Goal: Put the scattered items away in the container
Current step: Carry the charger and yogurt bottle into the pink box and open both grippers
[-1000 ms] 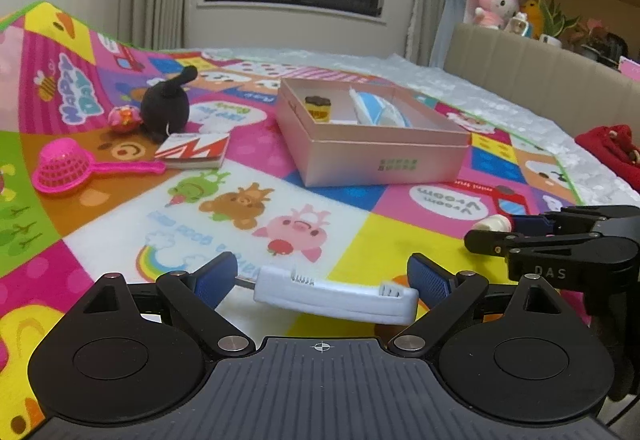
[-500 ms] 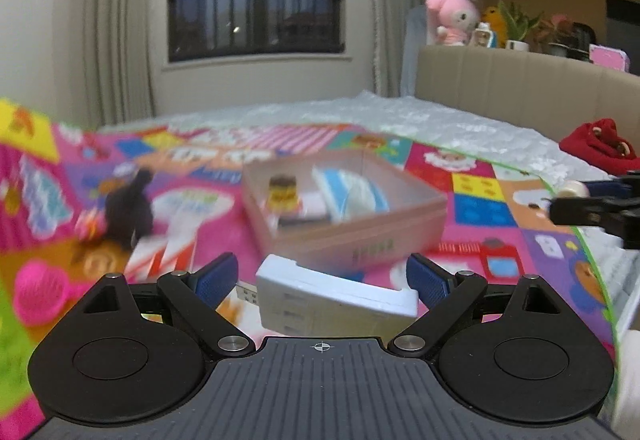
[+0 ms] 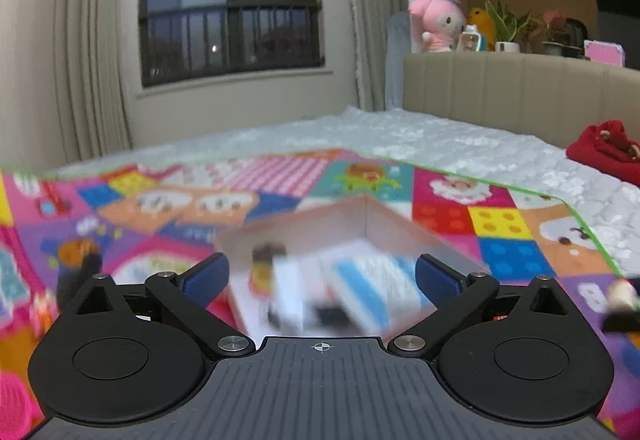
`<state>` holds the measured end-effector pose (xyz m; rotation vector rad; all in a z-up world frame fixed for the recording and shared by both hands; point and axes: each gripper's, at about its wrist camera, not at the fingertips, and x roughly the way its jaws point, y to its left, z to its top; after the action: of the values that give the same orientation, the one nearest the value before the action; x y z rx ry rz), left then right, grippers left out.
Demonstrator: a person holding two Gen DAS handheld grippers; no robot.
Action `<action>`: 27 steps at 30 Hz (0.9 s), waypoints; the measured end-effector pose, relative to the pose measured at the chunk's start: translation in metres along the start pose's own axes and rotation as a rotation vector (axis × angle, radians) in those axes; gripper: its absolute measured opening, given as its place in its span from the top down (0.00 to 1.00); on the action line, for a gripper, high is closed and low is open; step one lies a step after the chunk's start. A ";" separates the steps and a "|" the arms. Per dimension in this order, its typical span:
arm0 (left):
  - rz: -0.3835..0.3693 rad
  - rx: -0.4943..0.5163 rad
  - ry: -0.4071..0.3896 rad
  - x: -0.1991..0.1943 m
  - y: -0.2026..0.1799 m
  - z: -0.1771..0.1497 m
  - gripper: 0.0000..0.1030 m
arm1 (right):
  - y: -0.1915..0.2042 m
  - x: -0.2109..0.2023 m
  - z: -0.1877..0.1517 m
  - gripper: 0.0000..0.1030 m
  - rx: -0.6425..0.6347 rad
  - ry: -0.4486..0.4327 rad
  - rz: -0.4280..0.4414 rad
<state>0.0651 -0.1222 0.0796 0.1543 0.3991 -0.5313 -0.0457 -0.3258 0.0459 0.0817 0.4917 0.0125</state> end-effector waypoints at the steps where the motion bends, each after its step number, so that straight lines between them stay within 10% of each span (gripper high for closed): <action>1: 0.002 -0.014 0.015 -0.006 0.002 -0.008 0.00 | 0.000 0.003 0.001 0.58 0.001 0.007 -0.003; 17: 0.067 -0.282 0.087 -0.058 0.058 -0.077 0.00 | 0.070 0.072 0.070 0.58 -0.035 0.070 0.122; 20: 0.060 -0.348 0.073 -0.063 0.071 -0.084 0.00 | 0.077 0.103 0.101 0.58 -0.004 0.063 0.105; 22: 0.054 -0.382 0.071 -0.067 0.078 -0.088 0.00 | 0.077 0.118 0.118 0.41 0.036 0.042 0.095; 27: 0.022 -0.450 0.042 -0.078 0.095 -0.094 0.00 | 0.096 0.152 0.129 0.46 -0.036 0.093 -0.001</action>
<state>0.0220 0.0179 0.0295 -0.2637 0.5472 -0.4057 0.1501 -0.2353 0.0954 0.0458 0.5841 0.0239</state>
